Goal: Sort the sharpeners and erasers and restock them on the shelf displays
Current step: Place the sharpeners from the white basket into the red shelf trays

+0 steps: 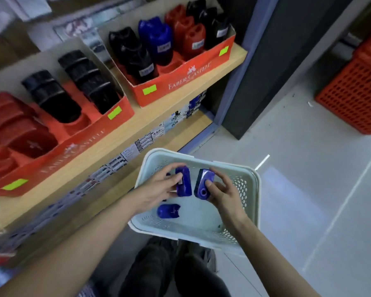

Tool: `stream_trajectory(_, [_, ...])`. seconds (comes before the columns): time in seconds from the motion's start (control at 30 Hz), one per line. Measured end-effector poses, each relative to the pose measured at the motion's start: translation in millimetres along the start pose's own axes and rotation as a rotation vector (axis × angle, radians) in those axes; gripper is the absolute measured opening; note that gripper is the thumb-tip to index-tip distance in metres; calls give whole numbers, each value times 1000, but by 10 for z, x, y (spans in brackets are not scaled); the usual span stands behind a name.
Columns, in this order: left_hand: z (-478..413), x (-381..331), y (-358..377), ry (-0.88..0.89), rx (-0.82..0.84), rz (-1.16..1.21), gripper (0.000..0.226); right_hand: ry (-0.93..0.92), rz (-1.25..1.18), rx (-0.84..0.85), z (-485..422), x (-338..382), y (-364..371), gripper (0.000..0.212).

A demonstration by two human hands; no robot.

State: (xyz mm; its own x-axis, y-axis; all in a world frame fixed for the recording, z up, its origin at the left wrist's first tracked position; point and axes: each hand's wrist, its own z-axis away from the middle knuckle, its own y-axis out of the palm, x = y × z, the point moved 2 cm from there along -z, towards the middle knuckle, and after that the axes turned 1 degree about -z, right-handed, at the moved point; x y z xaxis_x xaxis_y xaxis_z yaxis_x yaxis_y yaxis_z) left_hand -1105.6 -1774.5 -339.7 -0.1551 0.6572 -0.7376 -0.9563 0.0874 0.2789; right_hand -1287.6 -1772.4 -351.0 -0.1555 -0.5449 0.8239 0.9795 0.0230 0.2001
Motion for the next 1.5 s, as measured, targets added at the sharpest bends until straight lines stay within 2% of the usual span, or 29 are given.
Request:
stream_trajectory(0.13, [421,-266,48,-28,105,247,34,-39,-9,94,323,393,228,26])
stream_trajectory(0.3, [872,-563,113,29,35,392,29,-103,85,177,602,829,465,26])
stream_trajectory(0.37, [1074,-670,118,58,15,341,34,-124,123,224,716,978,563,25])
stream_trajectory(0.43, [1277,-762,110,126,-25,214,25,-159,195,294,804,1160,669,25])
stream_trajectory(0.53, [1558,-821,33,247,-181,20,25,-211,364,388,904,1462,843,24])
stream_trajectory(0.63, [1805,-876,-90,377,-311,-30,21,-243,441,447,983,1702,1060,24])
stream_trajectory(0.73, [1992,-916,-227,455,-445,-34,22,-273,459,419,1034,1826,1258,27])
stream_trajectory(0.87, [2144,-992,-289,512,-531,-7,27,-302,401,325,1097,1876,1425,27])
stream_trajectory(1.03, [2161,-1241,-188,600,-517,2,28,-390,330,164,1042,1917,1452,26])
stream_trajectory(1.33, [1776,-1559,-23,630,-498,230,26,-527,407,73,476,2364,1310,42])
stream_trajectory(1.5, [1576,-1592,-47,604,-492,272,21,-588,428,47,131,2619,1293,22])
